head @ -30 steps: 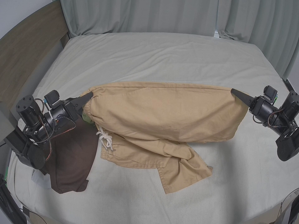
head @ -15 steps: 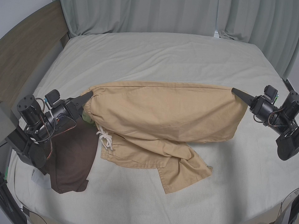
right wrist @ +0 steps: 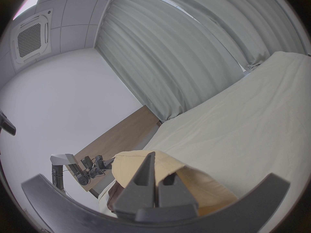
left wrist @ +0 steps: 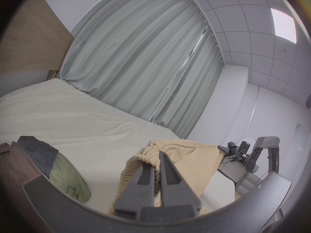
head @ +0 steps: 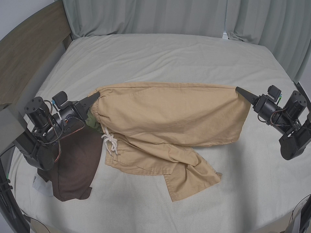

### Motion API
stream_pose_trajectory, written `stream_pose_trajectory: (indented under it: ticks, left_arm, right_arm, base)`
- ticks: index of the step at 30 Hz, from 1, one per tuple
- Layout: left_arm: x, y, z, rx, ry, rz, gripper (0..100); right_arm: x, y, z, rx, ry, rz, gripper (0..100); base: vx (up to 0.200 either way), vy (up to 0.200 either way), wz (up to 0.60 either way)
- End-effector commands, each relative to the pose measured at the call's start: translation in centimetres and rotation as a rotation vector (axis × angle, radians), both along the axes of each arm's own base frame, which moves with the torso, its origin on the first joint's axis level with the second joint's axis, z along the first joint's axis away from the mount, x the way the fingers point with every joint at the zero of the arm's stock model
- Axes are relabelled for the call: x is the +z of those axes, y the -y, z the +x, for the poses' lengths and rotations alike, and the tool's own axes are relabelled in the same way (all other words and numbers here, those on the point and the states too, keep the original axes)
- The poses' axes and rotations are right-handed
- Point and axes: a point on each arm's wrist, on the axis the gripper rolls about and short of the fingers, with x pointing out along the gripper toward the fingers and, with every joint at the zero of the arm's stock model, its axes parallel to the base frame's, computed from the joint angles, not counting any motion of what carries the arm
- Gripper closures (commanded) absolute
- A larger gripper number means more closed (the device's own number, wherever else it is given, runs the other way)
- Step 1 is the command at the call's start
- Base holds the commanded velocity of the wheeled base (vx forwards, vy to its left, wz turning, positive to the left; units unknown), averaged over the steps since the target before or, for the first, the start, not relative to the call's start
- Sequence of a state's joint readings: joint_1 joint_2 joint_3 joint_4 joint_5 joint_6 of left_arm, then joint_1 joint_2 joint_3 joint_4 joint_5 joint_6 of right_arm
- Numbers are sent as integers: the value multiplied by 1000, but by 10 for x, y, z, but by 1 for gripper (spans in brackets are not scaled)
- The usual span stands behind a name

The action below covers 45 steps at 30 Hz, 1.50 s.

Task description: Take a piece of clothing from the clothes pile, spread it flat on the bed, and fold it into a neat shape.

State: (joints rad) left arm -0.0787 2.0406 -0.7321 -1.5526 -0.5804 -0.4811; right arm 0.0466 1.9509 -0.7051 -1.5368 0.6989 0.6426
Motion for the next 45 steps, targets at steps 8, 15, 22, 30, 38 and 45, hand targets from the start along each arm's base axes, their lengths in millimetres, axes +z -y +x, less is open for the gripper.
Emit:
stream_pose_trajectory:
  ticks: [8, 15, 22, 30, 38, 45]
  left_arm:
    - [-20, 4, 26, 9, -18, -5, 100]
    - [-28, 7, 38, 9, -22, -8, 100]
    - [-33, 13, 56, 56, 4, -30, 100]
    - [-44, 14, 74, 58, -3, -65, 100]
    - [-48, 16, 90, 53, -11, -129, 100]
    - [-57, 13, 99, 58, -11, -134, 100]
  right_arm:
    - [-24, 0, 31, -5, -33, -1, 100]
    - [-32, -1, 48, -1, -33, 2, 100]
    - [-43, -1, 61, -2, -43, 1, 100]
    - [-51, -2, 80, 2, -43, 22, 100]
    - [-69, -2, 102, 1, -40, 22, 100]
    - [-79, -2, 116, 3, -38, 36, 100]
  base:
    - [0, 0, 0]
    - [0, 0, 0]
    - [0, 0, 0]
    - [0, 0, 0]
    - [0, 0, 0]
    - [0, 0, 0]
